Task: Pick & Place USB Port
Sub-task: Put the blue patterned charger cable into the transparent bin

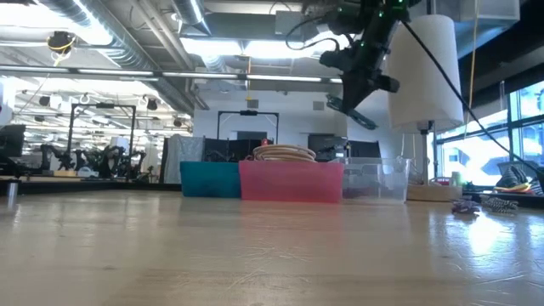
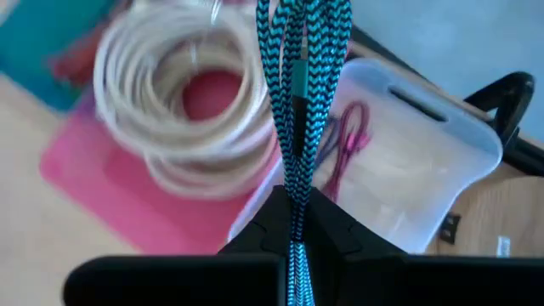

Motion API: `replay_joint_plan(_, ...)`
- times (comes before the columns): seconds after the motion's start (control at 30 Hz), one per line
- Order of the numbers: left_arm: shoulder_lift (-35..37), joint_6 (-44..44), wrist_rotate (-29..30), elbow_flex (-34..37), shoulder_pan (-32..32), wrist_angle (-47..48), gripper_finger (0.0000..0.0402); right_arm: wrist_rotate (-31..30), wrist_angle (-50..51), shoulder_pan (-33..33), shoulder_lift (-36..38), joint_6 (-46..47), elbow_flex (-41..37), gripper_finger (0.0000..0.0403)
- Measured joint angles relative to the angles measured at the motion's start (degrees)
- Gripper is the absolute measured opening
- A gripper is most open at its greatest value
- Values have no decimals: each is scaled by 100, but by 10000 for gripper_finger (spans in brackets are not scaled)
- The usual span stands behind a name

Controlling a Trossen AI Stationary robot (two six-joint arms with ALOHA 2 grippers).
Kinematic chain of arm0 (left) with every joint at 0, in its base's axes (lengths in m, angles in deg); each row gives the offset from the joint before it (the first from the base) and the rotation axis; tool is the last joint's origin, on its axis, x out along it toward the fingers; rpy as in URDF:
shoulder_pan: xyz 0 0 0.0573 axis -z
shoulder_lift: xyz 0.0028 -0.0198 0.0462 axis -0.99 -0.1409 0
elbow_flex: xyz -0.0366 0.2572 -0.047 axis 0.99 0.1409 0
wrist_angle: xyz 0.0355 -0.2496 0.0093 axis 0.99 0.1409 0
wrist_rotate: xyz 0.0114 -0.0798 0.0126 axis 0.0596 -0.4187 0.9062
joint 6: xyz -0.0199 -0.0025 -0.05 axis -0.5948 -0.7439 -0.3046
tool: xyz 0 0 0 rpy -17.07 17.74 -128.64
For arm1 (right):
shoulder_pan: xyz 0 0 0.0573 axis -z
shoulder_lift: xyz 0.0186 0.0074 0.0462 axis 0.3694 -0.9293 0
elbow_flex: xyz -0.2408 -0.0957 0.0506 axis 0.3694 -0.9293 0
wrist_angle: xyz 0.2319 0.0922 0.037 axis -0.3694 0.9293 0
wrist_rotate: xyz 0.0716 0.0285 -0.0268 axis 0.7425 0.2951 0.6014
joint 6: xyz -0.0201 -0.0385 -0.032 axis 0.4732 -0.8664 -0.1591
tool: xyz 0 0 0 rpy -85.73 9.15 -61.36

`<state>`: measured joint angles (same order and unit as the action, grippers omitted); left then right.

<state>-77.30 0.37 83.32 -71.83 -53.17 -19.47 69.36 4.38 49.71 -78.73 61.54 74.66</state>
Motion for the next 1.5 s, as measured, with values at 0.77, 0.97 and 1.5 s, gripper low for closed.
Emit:
replay_joint_plan(0.77,0,-61,-328,0,4,33,198,-459,53,667,-1584,158,0,14)
replay_joint_plan(0.97,0,-98,-330,0,4,32,198,-348,357,712,-1737,259,0,14)
replay_joint_plan(1.5,0,-199,-459,0,4,33,198,84,272,710,-2329,227,-2,14)
